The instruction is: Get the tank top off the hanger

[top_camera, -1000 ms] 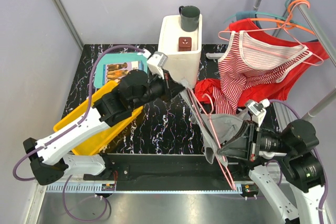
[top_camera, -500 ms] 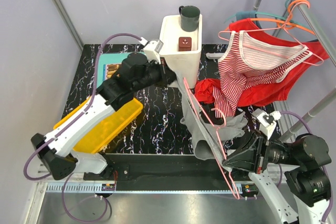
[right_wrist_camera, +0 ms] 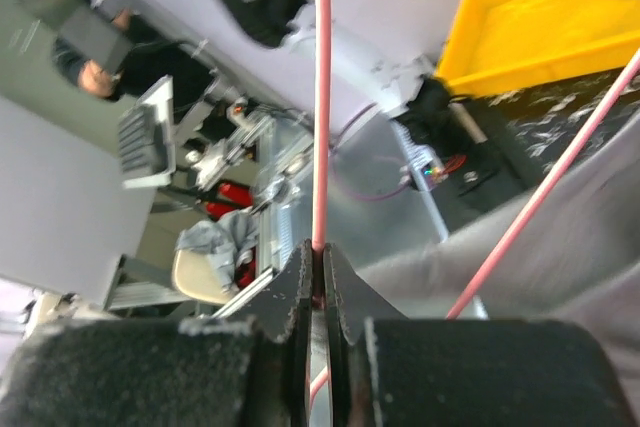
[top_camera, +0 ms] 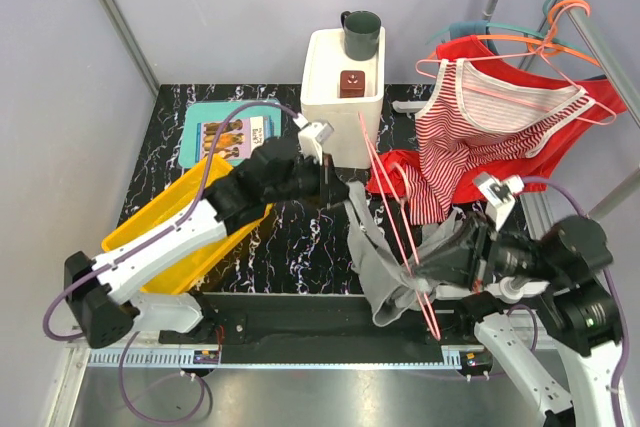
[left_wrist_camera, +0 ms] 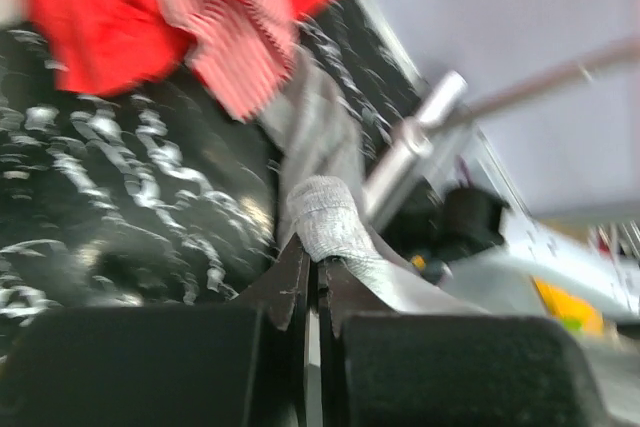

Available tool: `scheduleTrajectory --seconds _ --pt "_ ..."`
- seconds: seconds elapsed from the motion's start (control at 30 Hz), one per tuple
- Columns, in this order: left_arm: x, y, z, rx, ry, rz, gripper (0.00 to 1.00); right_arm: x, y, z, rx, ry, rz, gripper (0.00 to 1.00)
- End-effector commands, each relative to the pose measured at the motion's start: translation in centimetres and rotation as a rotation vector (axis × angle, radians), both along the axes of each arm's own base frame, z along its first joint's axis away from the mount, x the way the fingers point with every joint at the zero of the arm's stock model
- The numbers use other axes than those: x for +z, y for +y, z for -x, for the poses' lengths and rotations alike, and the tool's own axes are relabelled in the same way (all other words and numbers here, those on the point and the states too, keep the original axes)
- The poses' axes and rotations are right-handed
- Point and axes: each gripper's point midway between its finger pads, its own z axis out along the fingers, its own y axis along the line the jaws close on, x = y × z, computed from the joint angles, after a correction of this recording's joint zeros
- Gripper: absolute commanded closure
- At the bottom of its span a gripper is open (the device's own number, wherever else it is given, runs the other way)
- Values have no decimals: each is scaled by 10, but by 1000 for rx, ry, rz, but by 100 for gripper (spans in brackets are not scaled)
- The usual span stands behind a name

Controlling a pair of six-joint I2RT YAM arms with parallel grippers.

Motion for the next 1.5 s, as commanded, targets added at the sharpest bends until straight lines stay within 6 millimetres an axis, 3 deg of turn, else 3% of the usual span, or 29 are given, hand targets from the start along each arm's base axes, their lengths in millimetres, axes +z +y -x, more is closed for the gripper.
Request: scheduleTrajectory --seconds 0.0,0.03,0.2,0.47,0.57,0.73,0.87,0.9,0.97,1.0,1.03,1.07,1.1,1.17,1.2,1.27,1.3,1.33,1.37,1.4,1.43,1.47 --pt "43 -10 62 -176 -102 156 100 9 8 -59 -148 -133 33 100" --pt "36 -14 81 -221 -97 152 100 9 9 -67 -164 -145 37 100" --pt "42 -17 135 -350 -104 190 100 15 15 -116 -268 -236 18 100" --pt "44 -1 139 -306 -98 194 100 47 8 -175 -477 -362 30 100" --pt "51 0 146 -324 -90 221 100 62 7 -189 -517 -451 22 100" --pt "60 -3 154 -358 -96 255 100 69 7 -206 -562 -591 -33 100" --pt "55 7 138 -269 -129 183 100 82 5 -203 -576 -577 -58 100" --pt "65 13 125 -199 -162 165 100 84 5 -201 -574 -570 -58 100" --pt "58 35 101 -94 -174 63 100 82 2 -192 -565 -535 -34 100" --pt "78 45 90 -45 -201 70 100 80 1 -188 -562 -528 -25 100" --pt "78 58 82 -15 -190 31 100 78 -3 -180 -572 -520 -15 100" --pt "89 76 58 71 -213 17 100 77 -6 -175 -580 -518 -10 100" --pt "121 93 54 108 -247 37 100 78 -10 -170 -588 -522 -9 100" --pt "152 114 32 189 -326 5 100 75 -16 -154 -596 -512 -1 100" --pt "193 131 35 230 -389 33 100 76 -19 -145 -597 -516 -7 100" --pt "212 131 24 242 -437 1 100 70 -20 -135 -580 -478 -2 100" --pt "227 129 28 224 -461 33 100 72 -22 -126 -575 -483 -13 100" --pt "224 122 27 205 -442 39 100 68 -21 -121 -558 -457 -14 100" --pt "189 96 21 134 -358 26 100 67 -23 -109 -542 -441 -38 100" --pt "172 87 18 113 -322 19 100 64 -22 -106 -537 -431 -42 100" --pt "135 72 13 75 -264 -1 100 62 -22 -103 -525 -421 -46 100" --pt "118 65 13 68 -214 12 100 61 -21 -97 -510 -412 -54 100"
